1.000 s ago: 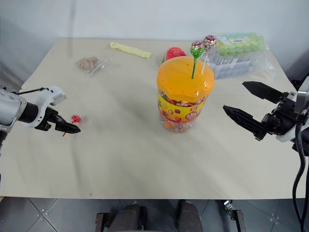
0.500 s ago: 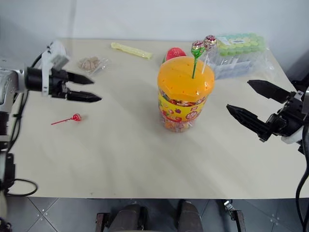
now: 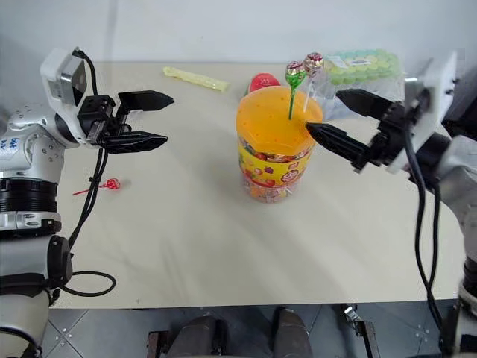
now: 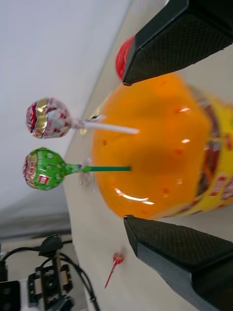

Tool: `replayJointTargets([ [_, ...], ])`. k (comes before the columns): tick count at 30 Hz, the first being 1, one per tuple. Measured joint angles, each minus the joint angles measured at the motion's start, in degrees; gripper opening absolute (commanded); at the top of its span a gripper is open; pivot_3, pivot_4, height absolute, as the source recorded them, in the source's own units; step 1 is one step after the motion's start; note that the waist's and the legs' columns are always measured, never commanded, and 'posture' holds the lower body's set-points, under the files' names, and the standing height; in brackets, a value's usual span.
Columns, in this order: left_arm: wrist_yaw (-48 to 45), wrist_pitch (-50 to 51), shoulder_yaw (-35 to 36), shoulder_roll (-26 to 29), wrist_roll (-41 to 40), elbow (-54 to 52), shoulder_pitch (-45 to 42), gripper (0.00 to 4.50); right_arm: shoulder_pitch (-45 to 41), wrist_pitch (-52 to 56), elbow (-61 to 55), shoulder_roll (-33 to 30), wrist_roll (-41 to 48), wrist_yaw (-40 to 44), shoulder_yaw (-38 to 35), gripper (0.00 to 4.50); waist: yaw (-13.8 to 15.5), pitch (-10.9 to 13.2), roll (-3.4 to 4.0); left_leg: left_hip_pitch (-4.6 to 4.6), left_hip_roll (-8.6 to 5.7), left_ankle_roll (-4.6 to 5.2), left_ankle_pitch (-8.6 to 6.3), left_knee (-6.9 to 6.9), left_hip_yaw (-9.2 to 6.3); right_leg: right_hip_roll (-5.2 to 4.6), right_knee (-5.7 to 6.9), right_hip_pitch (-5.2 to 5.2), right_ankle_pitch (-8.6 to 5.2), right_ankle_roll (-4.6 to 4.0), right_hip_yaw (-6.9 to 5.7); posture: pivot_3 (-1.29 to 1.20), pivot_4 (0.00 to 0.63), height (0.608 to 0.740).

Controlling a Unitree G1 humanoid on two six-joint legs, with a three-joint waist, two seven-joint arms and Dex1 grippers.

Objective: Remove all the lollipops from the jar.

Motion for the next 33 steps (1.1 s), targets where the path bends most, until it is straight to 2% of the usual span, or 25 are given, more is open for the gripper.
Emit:
replayJointTargets([
  [5, 0.04, 0.59, 0.09, -0.93, -1.2, -3.61, 5.26, 4.47, -6.64, -1.03, 8.27, 2.22, -5.8, 3.39, 5.65, 4.5, -0.07, 0.0, 0.0, -0.07, 0.0, 0.02, -0.01, 0.0, 0.02, 0.0, 0.0, -0.09, 0.0, 0.0, 0.01, 0.0, 0.15, 0.74],
  [13, 0.33, 4.14, 2.44, 0.61, -3.37, -12.04, 10.19, 4.47, -12.05, -3.29, 15.99, 4.83, -11.53, 8.51, 8.63, 4.5, -0.62, 0.0, 0.0, -0.1, 0.02, 0.02, -0.01, -0.01, 0.02, 0.0, 0.0, -0.12, 0.0, 0.0, 0.01, 0.0, 0.15, 0.74],
  [23, 2.78, 6.62, 4.04, 0.85, -3.97, -16.02, 11.55, 4.47, -12.56, -3.42, 16.84, 4.87, -13.96, 12.33, 8.28, 4.5, -0.52, 0.0, 0.0, -0.1, 0.02, 0.02, -0.02, -0.01, 0.02, 0.0, 0.0, -0.12, 0.0, 0.0, 0.01, 0.0, 0.15, 0.74],
  [33, 2.99, 6.89, 4.21, 0.24, -4.0, -16.66, 11.43, 4.47, -8.96, 0.56, 11.92, 0.47, -12.19, 15.81, 4.9, 4.5, -0.49, 0.0, 0.0, -0.1, 0.02, 0.01, -0.02, -0.01, 0.02, 0.0, -0.01, -0.12, 0.0, 0.0, 0.01, 0.0, 0.15, 0.74],
])
